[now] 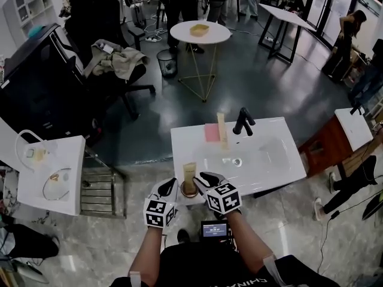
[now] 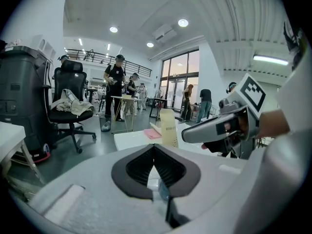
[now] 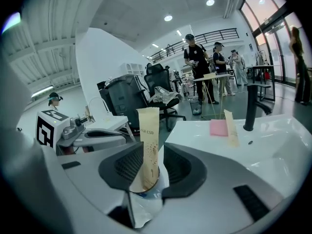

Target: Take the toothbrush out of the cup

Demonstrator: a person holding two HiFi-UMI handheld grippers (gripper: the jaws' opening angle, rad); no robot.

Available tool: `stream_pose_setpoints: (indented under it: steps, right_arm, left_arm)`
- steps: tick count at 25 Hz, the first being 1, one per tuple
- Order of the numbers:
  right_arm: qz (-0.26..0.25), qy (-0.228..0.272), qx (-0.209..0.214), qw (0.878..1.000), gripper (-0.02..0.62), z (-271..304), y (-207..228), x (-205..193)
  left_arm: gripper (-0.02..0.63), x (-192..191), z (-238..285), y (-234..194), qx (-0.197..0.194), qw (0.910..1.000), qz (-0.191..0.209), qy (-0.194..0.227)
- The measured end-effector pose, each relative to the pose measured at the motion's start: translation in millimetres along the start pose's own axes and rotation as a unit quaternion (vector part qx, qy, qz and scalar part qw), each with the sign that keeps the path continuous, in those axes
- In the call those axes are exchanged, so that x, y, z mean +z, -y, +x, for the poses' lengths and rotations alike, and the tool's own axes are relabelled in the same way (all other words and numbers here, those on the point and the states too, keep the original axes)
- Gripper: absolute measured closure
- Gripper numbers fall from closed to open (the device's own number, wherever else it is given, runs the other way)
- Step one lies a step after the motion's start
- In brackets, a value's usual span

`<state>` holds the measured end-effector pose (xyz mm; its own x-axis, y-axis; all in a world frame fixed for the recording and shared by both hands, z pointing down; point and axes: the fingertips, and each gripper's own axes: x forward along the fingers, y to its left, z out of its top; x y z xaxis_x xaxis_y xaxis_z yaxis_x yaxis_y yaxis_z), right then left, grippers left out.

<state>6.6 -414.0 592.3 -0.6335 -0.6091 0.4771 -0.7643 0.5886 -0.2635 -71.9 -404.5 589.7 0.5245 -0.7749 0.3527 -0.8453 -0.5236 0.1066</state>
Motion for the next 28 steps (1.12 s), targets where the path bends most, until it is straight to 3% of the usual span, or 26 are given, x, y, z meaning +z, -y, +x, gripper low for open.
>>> stream_pose_setpoints:
  steps: [11, 22, 28]
  right_arm:
    - [-0.023, -0.049, 0.026, 0.998, 0.432, 35, -6, -22]
    - [-0.040, -0.053, 0.039, 0.997, 0.556, 35, -15, -24]
    - [-0.037, -0.037, 0.047, 0.998, 0.566, 27, -22, -12]
  left_arm:
    - [0.597, -25, -5, -23, 0.032, 0.9990, -0.023, -0.020]
    - [0.597, -26, -6, -23, 0.037, 0.9988, -0.024, -0.020]
    - [0.597, -18, -9, -18, 0.032, 0.9993, -0.017, -0.012]
